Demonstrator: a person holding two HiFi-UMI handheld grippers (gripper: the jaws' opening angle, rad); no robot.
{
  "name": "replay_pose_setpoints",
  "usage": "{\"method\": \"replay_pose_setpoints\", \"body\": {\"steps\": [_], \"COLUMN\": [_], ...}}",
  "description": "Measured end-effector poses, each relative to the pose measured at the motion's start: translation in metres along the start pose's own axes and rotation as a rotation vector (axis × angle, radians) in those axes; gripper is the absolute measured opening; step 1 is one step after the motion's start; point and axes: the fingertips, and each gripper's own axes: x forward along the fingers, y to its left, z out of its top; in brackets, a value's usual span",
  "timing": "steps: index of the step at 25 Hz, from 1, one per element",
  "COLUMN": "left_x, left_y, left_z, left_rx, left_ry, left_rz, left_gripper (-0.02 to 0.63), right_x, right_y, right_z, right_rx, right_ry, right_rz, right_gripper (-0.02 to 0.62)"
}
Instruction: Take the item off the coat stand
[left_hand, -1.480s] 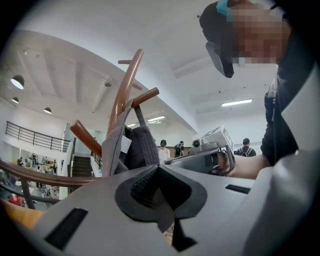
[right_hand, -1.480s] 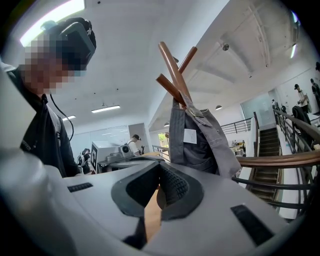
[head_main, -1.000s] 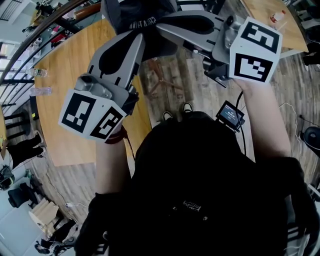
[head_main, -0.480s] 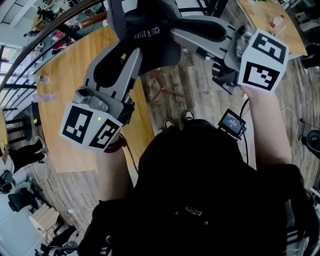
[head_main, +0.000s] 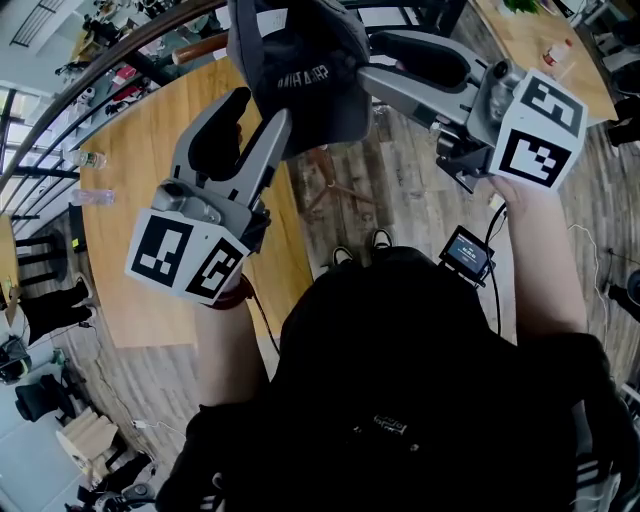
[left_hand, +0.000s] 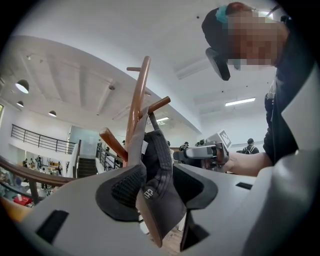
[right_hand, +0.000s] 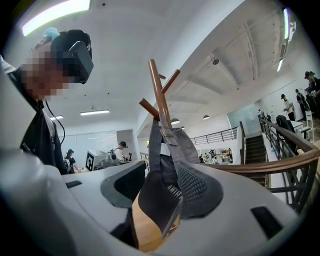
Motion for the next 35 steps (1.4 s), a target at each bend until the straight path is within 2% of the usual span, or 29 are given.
{"method": "replay_pose_setpoints", "body": {"steps": [4,7,11,20,29,35], "left_x": [0.003,0.009,0.014,0.028,0.030,0.050], "left_y": [0.016,0.023,0.022,0.019,0.025,0.034], "left_z": [-0.002,-0.003,-0.003,-0.015,-0.004,-0.010], "left_rx": [-0.011,-0.020,-0.034,0.005,-0.014,0.045], "left_ry": [0.008,0.019,0.023,0.060,0.030,0.060], "left_rz": [0.030,0.029,0.033,0.027,0.038,0.015], "left_gripper": [0.238,0.265,0.265,0.265,0.265,0.265], "right_x": [0.005,0.011,0.010,0.014,0.019,0.039], "right_y": [-0.013,-0.018,-0.021,-0.028,-0.026,-0.044], "right_z": [0.001,0.005,0.004,0.003,0.011,0.012], "right_rx": [0.003,-0.003,-0.004,-0.025,-0.058,-0.086], "right_ry": [-0.003,0.000,0.005,0.012,0.023,0.046], "right_rz": [-0.027,-0.034,-0.047,-0.069,-0.062,-0.047], "right_gripper": [0.241,0.256,0.273,0.284,0.285,0.296]}}
